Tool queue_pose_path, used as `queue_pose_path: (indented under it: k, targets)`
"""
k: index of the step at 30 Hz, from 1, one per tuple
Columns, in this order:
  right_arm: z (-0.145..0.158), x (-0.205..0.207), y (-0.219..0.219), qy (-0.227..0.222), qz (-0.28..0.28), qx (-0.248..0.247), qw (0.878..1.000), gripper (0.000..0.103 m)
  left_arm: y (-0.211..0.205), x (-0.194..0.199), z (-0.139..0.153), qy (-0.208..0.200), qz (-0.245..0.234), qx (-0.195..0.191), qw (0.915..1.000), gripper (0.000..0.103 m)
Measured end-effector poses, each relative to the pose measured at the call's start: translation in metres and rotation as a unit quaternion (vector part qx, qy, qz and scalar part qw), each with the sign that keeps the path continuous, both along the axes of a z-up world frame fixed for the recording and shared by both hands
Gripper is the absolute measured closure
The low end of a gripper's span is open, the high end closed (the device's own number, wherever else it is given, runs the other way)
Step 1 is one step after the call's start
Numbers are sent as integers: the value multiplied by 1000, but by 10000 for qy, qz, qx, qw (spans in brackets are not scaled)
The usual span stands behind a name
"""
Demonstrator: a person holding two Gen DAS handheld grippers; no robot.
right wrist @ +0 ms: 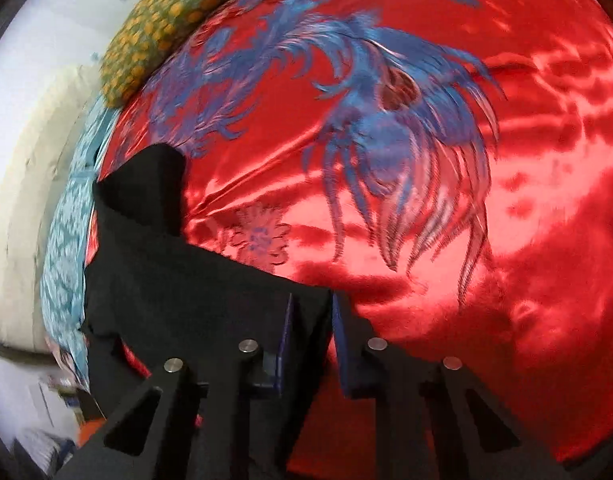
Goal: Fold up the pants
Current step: 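Reach the right tool to the bent pant leg end and close on it, then pull the held leg straight with the right tool, then open it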
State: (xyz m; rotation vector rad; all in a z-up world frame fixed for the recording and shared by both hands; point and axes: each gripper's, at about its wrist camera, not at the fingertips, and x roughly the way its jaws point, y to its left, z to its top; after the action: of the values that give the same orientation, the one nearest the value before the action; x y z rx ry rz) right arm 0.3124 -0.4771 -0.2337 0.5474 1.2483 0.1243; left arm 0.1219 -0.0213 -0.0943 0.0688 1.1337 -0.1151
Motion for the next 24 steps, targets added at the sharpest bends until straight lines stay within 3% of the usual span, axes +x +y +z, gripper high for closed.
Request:
queue_pose_path:
  k: [5, 9, 12, 17, 24]
  targets:
    - [66, 19, -2, -808, 302, -1128, 9899, 84, 3, 6, -9, 98, 89, 42, 9999, 1]
    - [118, 48, -31, -1327, 208, -2180, 9667, 85, -1, 13, -14, 192, 109, 40, 9997, 1]
    - [137, 79, -62, -1449, -6, -2779, 9496, 86, -9, 18, -18, 220, 43, 135, 9997, 1]
    - [130, 117, -109, -1303, -282, -3453, 9290, 88, -23, 28, -30, 360, -44, 316, 9988, 1]
    - [83, 140, -159, -1000, -562, -3733, 9206, 89, -42, 40, -50, 602, -137, 505, 9968, 1]
